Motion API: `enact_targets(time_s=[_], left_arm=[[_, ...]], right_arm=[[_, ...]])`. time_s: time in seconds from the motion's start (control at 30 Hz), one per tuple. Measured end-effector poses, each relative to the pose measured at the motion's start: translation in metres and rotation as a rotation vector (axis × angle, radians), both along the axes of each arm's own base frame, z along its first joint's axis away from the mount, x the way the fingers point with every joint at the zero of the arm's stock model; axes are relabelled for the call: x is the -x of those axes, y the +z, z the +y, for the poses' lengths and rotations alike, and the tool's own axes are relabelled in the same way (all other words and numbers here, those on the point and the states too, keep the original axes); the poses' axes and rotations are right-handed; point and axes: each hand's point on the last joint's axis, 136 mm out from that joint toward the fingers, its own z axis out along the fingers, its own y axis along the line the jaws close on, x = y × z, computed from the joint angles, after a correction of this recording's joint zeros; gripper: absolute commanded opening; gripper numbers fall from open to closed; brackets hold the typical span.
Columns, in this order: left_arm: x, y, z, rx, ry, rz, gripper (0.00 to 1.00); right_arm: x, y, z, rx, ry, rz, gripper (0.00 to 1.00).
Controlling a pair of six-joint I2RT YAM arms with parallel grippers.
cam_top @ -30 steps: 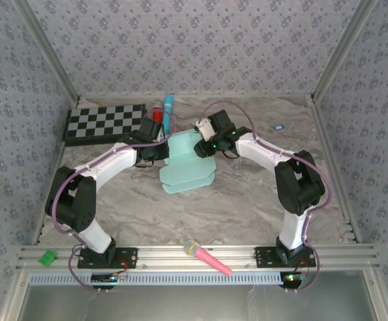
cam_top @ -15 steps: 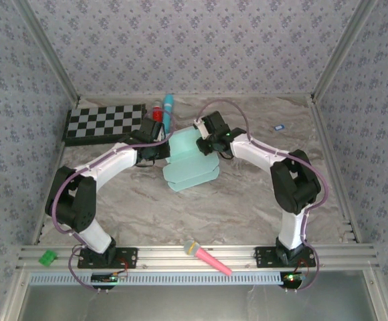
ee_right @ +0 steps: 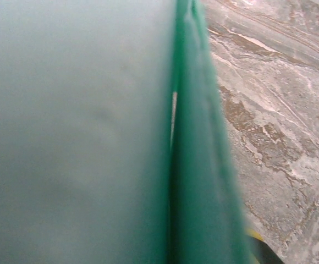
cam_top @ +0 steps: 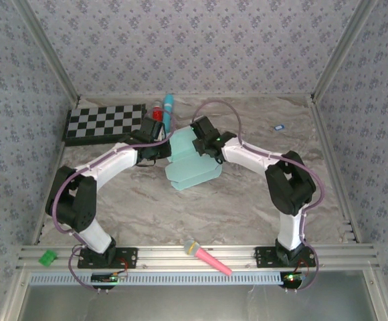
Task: Fold the paper box
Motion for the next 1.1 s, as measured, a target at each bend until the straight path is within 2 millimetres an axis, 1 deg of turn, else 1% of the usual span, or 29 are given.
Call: enact_targets(time_s=[0.4, 0.63, 0.73, 0.8, 1.1], left_arm=[[-0.0024, -0.0042, -0.0012, -0.002, 0.001, 0.003, 0.0], [-0.0039, -0.003, -0.0021, 0.002, 0.0, -0.004, 0.0], [-0.0043, -0.0029, -0.0022, 0.003, 0.0, -0.006, 0.0], [-0.0043, -0.0035, -0.0023, 0.003, 0.0, -0.004, 0.0], [-0.0042, -0.0047, -0.0021, 0.0, 0.0, -0.001, 0.0]], right_arm=[[-0.0009, -0.002, -0.0018, 0.077, -0.152, -0.011, 0.07], [-0.0006, -0.002, -0.0039, 0.088, -0.199, -0.013, 0.03], [-0.0006, -0.0019, -0.0041, 0.087, -0.205, -0.012, 0.03], [-0.0003, -0.0022, -0.0041, 0.088, -0.204, -0.01, 0.05], [0.0007, -0.0021, -0.0026, 0.085, -0.186, -0.007, 0.22]])
